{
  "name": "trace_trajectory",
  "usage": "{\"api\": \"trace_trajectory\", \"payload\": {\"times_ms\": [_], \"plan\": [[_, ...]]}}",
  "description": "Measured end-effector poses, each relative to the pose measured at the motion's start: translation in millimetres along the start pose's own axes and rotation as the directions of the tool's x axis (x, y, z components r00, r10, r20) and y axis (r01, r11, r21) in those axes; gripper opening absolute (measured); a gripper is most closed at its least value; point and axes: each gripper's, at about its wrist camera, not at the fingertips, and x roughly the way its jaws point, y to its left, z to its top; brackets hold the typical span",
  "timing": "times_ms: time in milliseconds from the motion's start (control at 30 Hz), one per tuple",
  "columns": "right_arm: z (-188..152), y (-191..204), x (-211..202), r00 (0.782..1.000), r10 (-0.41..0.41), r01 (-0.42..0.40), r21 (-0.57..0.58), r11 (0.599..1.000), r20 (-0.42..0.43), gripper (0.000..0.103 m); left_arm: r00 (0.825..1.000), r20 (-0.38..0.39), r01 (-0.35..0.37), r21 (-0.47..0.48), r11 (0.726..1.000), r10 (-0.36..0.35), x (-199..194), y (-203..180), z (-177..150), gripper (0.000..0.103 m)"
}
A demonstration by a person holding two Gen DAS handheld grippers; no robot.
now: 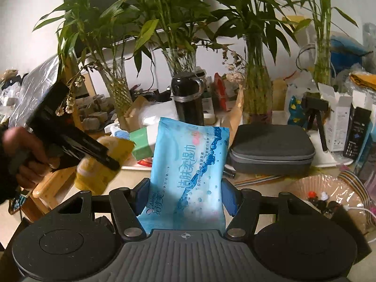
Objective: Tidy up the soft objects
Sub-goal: 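Carry both packs to the cardboard box and release them inside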
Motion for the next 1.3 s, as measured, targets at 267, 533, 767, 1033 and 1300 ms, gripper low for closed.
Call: {"api": "trace_trajectory", "payload": {"times_ms": [267,533,767,1033,1300], "plan": [[-8.9,7.1,-23.9,1.000,0.010,-0.011,0.006,1.000,0.012,0.065,0.992,0.122,0.024,0.031,0.999,-0.027,-64.9,-3.6,-22.8,0.060],[-13.4,24.7,-62.9,1.000,-0.001,0.001,0.007,1.000,0.009,0.065,0.975,0.212,0.045,0.074,0.996,-0.060,-118.5,-13.3,-59.2,0.060],[-21.3,45.6,-93.1,1.000,0.026,-0.026,-0.016,1.000,0.001,0.065,0.960,0.262,0.087,0.077,0.993,-0.104,-158.7,-19.4,-97.1,0.060],[-37.0,67.6,-121.2,0.998,0.062,-0.062,-0.054,0.997,0.004,0.065,0.949,0.252,0.183,0.054,0.982,-0.191,-181.6,-18.8,-142.7,0.060],[-47.0,81.1,-138.5,0.996,0.083,-0.081,-0.095,0.992,0.015,0.065,0.937,0.202,0.304,-0.062,0.951,-0.286,-164.4,-3.2,-180.8,0.060]]}}
